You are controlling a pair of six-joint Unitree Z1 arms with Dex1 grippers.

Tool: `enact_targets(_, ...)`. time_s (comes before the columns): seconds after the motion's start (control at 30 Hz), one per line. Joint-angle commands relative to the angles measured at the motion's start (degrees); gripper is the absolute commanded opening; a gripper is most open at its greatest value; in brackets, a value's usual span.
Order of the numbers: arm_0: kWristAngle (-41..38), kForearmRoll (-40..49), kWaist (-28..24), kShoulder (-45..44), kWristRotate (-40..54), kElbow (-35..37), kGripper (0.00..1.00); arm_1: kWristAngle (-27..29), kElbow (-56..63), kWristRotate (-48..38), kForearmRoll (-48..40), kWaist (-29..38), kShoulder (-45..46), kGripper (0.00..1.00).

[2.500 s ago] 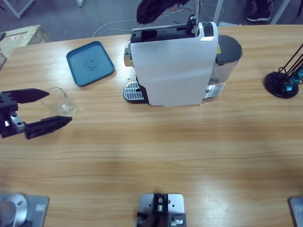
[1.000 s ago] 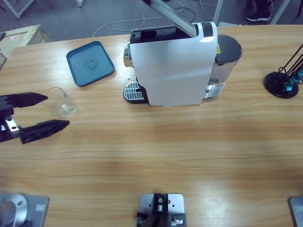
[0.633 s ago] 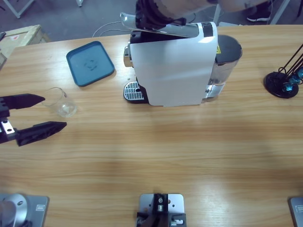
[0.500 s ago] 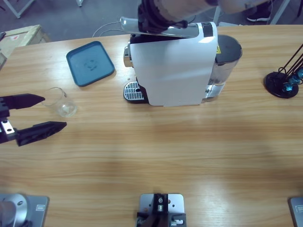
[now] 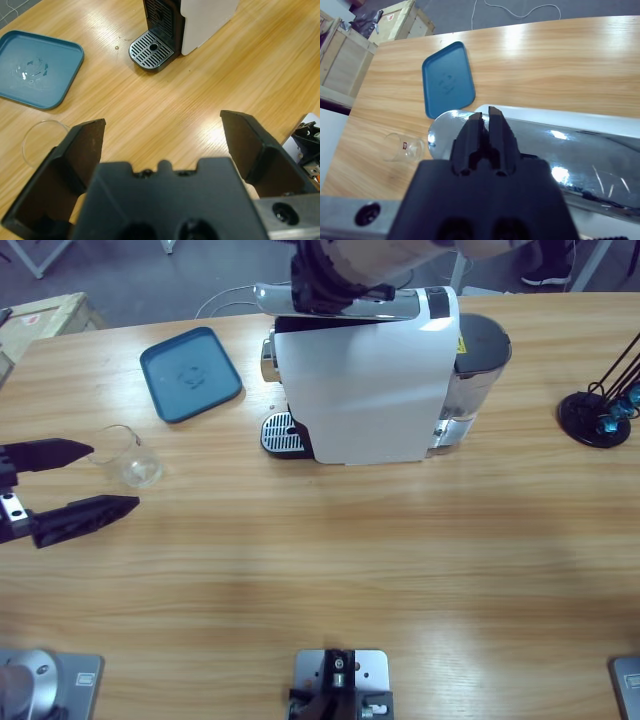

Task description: Pour coffee

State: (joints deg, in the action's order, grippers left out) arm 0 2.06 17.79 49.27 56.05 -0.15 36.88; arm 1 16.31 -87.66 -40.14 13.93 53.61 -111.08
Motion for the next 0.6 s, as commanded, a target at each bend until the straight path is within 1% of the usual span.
enact_targets(0.03, -0.13, 0.76, 0.48, -1.64, -0.64, -1.90, 0.987, -2.77, 6.11, -0.73, 3.12, 1.76, -11.27, 0.000)
enact_targets(0.6, 0.66, 0.76, 0.48, -1.79, -0.90, -2.08, 0.989, -2.51, 8.91, -2.84, 2.95, 1.76, -12.80, 0.000)
